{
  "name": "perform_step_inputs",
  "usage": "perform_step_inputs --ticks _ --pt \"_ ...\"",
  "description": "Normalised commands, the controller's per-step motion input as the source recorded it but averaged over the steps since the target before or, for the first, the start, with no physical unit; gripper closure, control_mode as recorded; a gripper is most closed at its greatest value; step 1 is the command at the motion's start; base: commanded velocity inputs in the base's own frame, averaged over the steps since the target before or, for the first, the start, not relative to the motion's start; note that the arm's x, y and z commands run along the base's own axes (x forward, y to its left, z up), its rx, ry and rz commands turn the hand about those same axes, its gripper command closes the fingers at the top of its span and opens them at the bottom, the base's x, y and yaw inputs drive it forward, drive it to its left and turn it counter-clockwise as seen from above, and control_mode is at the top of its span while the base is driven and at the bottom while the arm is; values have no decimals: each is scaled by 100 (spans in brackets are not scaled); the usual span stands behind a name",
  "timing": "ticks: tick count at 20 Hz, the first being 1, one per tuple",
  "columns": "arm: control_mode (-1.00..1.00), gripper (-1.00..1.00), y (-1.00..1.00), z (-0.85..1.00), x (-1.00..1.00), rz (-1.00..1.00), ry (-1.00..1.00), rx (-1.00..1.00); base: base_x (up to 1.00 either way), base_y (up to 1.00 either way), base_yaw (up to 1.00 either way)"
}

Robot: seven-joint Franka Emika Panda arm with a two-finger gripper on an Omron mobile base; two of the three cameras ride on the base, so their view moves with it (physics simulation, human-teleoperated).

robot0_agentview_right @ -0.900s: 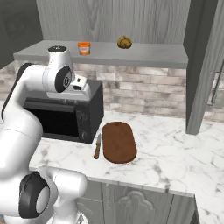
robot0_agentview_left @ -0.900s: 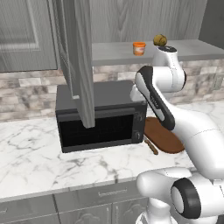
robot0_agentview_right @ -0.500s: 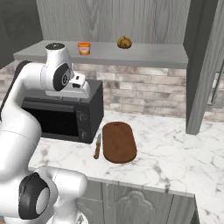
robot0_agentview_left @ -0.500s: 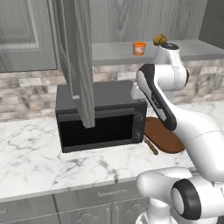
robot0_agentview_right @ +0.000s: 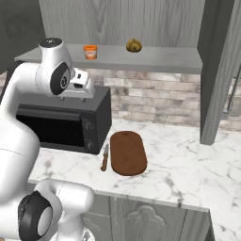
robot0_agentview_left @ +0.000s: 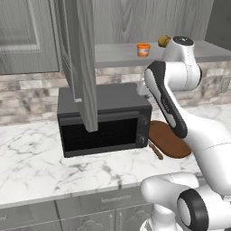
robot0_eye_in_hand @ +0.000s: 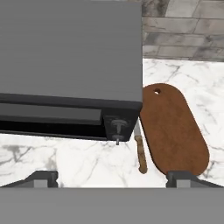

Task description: Pick the bread, place it on the cutting board, pick the jam, place it on the counter, and close the cabinet.

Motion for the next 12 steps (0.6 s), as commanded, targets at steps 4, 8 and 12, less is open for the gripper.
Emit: perform_step_inputs --ticks 4,8,12 --pt "-100 -100 0 39 0 0 -8 0 0 0 0" --pt "-100 -100 -7 41 -1 0 -7 0 0 0 0" --pt "-100 -100 -6 43 -5 0 -7 0 0 0 0"
